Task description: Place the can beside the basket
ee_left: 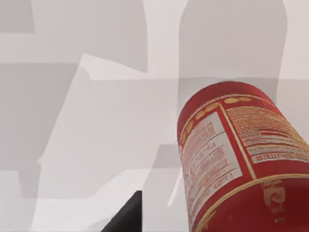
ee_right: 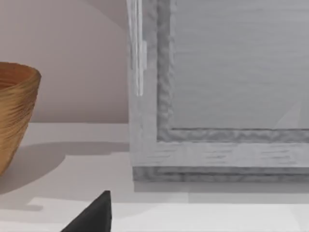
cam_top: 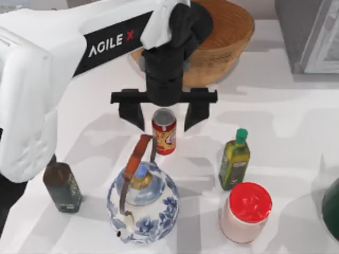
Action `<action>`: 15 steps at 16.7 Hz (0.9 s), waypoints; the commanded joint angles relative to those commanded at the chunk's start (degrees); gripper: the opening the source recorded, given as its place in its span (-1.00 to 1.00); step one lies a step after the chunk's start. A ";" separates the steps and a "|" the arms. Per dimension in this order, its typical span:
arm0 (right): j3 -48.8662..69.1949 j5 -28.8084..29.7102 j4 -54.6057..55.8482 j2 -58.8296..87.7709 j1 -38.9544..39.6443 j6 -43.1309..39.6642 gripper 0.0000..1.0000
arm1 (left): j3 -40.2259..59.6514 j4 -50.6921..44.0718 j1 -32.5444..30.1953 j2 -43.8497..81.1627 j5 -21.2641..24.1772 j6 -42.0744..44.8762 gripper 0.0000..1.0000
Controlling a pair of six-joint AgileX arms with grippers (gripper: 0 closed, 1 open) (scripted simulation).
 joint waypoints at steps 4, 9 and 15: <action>0.00 0.00 0.00 0.00 0.00 0.00 1.00 | 0.00 0.00 0.00 0.00 0.00 0.00 1.00; 0.00 0.00 0.00 0.00 0.00 0.00 1.00 | 0.15 -0.21 0.10 0.01 0.00 -0.01 1.00; 0.00 0.00 0.00 0.00 0.00 0.00 1.00 | 7.07 -7.40 -0.01 -0.12 0.02 -0.05 1.00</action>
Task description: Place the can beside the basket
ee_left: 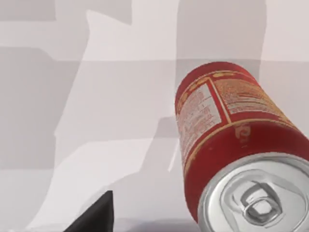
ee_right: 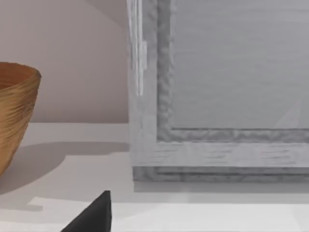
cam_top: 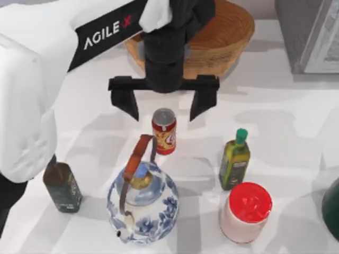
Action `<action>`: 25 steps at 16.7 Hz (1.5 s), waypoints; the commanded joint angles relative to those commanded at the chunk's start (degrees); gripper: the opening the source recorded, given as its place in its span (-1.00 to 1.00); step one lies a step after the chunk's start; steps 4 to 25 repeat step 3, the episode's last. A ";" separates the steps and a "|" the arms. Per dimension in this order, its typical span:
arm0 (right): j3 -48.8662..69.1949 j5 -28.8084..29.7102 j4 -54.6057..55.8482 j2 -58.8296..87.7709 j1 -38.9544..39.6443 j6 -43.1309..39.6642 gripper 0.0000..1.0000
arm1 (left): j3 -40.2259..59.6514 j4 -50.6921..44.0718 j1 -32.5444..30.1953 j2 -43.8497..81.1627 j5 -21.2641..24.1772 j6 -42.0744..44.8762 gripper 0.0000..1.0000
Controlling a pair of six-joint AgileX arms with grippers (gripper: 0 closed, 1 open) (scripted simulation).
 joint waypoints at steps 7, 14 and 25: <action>0.00 0.00 0.00 0.00 0.00 0.00 1.00 | 1.71 -1.55 0.06 -0.05 -0.02 -0.01 1.00; 0.00 0.00 0.00 0.00 0.00 0.00 1.00 | 1.71 -1.55 0.06 -0.05 -0.02 -0.01 1.00; 0.00 0.00 0.00 0.00 0.00 0.00 1.00 | 1.71 -1.55 0.06 -0.05 -0.02 -0.01 1.00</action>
